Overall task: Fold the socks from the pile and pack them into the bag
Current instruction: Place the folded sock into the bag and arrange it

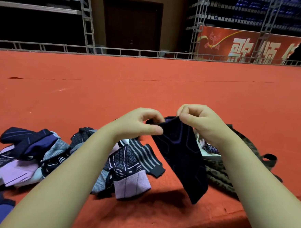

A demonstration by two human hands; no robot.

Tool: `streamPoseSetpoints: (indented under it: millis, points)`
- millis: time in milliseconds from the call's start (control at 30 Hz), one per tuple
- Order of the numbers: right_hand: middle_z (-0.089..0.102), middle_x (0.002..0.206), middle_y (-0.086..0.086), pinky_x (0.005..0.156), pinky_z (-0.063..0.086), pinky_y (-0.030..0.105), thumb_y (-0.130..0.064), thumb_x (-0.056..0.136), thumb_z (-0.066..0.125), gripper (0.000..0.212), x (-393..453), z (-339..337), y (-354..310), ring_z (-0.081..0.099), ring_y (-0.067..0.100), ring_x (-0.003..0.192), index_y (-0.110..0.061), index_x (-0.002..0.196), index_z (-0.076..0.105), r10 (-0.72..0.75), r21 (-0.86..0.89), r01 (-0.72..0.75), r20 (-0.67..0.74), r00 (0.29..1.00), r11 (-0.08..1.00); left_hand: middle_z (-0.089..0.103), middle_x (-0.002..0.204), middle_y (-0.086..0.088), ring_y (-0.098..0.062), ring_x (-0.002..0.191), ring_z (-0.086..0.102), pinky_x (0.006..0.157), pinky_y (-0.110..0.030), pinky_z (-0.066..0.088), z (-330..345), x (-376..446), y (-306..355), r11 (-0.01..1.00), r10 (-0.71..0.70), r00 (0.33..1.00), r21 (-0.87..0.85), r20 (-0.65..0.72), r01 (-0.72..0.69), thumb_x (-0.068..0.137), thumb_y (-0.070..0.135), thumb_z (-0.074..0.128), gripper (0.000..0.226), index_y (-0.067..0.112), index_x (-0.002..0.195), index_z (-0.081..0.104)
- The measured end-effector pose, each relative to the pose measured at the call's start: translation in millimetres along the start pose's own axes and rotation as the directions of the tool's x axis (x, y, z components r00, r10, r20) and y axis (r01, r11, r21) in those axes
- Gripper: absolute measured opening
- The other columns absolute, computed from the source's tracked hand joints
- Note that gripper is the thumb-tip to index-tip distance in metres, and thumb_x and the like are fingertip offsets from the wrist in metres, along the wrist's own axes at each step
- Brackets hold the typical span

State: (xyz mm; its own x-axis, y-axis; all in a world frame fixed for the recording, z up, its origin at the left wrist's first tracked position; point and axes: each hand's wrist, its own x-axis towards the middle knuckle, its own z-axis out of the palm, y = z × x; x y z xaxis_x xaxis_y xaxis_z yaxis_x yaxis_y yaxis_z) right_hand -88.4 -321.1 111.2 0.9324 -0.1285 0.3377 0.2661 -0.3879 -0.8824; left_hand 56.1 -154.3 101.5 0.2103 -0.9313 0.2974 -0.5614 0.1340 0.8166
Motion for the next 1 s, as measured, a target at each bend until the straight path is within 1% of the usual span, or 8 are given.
streamPoseSetpoints:
  millis: [67, 167, 267, 367, 500, 733, 900, 1000]
  points:
    - [0.046, 0.057, -0.007, 0.048, 0.034, 0.014, -0.025, 0.081, 0.058, 0.022, -1.2, -0.7, -2.7, 0.041, 0.006, 0.050, -0.015, 0.061, 0.054, -0.010, -0.125, 0.003, -0.056, 0.998, 0.992, 0.063, 0.077, 0.011, -0.009, 0.073, 0.057, 0.071, -0.031, 0.048, 10.2, 8.2, 3.0, 0.999, 0.026, 1.000, 0.024, 0.005, -0.026, 0.070, 0.032, 0.068, 0.013, 0.031, 0.082, 0.066]
    - [0.042, 0.052, -0.002, 0.043, 0.035, 0.023, -0.034, 0.077, 0.063, 0.025, -4.0, -12.2, -0.2, 0.040, 0.014, 0.048, -0.019, 0.060, 0.054, 0.040, -0.181, -0.044, -0.026, 0.999, 0.982, 0.067, 0.087, 0.001, -0.023, 0.082, 0.062, 0.079, -0.045, 0.050, 17.5, 20.7, 1.9, 0.999, 0.038, 0.998, -0.005, -0.059, -0.038, 0.076, 0.032, 0.066, 0.005, 0.031, 0.079, 0.069]
    - [0.047, 0.066, -0.001, 0.057, 0.039, 0.039, -0.046, 0.068, 0.066, 0.030, -3.0, -35.3, 12.2, 0.044, 0.021, 0.063, -0.020, 0.057, 0.055, 0.107, -0.305, -0.100, 0.009, 0.994, 0.947, 0.066, 0.094, 0.012, -0.008, 0.109, 0.057, 0.097, -0.027, 0.044, 8.8, 30.1, -3.7, 0.985, 0.112, 0.993, -0.129, -0.029, -0.114, 0.076, 0.028, 0.063, 0.008, 0.032, 0.073, 0.069]
    - [0.054, 0.092, -0.010, 0.077, 0.044, 0.036, -0.036, 0.070, 0.074, 0.025, 3.2, -58.7, 28.8, 0.054, 0.010, 0.083, -0.022, 0.056, 0.059, 0.187, -0.361, -0.167, 0.023, 0.982, 0.918, 0.066, 0.099, 0.020, -0.003, 0.105, 0.057, 0.091, -0.020, 0.045, -4.2, 44.2, -13.3, 0.969, 0.095, 0.995, -0.225, -0.035, -0.100, 0.073, 0.030, 0.063, 0.008, 0.030, 0.069, 0.071]
    - [0.064, 0.102, 0.003, 0.084, 0.045, 0.032, -0.004, 0.084, 0.067, 0.028, 22.6, -78.4, 35.2, 0.058, 0.010, 0.087, -0.018, 0.063, 0.057, 0.150, -0.255, -0.186, -0.157, 0.976, 0.949, 0.069, 0.097, 0.008, -0.004, 0.088, 0.062, 0.084, -0.027, 0.047, -20.7, 79.6, -29.3, 0.999, -0.039, 0.995, -0.009, -0.096, 0.039, 0.071, 0.025, 0.069, 0.012, 0.028, 0.060, 0.065]
    - [0.049, 0.061, -0.002, 0.053, 0.033, 0.021, -0.011, 0.078, 0.075, 0.026, 30.2, -94.8, 38.2, 0.040, 0.004, 0.053, -0.016, 0.065, 0.054, 0.080, -0.392, -0.194, -0.288, 0.954, 0.899, 0.045, 0.062, 0.002, -0.014, 0.058, 0.034, 0.059, -0.031, 0.031, -13.9, 119.8, -30.4, 0.941, -0.010, 0.983, 0.331, -0.182, 0.071, 0.072, 0.025, 0.078, 0.037, 0.022, 0.060, 0.043]
    - [0.055, 0.072, -0.005, 0.061, 0.039, 0.027, -0.010, 0.080, 0.073, 0.023, -14.0, -77.9, 77.2, 0.049, 0.010, 0.064, -0.022, 0.095, 0.061, 0.324, -0.394, -0.328, -0.079, 0.943, 0.859, 0.044, 0.064, 0.013, -0.004, 0.058, 0.037, 0.058, -0.026, 0.033, 30.9, 92.3, -62.4, 0.951, -0.148, 0.987, 0.283, 0.057, 0.126, 0.076, 0.013, 0.076, 0.035, 0.024, 0.074, 0.043]
    - [0.058, 0.072, -0.010, 0.065, 0.039, 0.021, -0.015, 0.082, 0.069, 0.007, -39.1, -62.2, 92.8, 0.050, 0.003, 0.065, -0.021, 0.082, 0.065, 0.429, -0.438, -0.332, 0.143, 0.892, 0.836, 0.055, 0.081, 0.011, 0.002, 0.071, 0.049, 0.069, -0.018, 0.041, 55.5, 60.8, -81.1, 0.952, -0.274, 0.913, 0.223, 0.301, 0.212, 0.082, 0.012, 0.070, 0.026, 0.029, 0.089, 0.052]
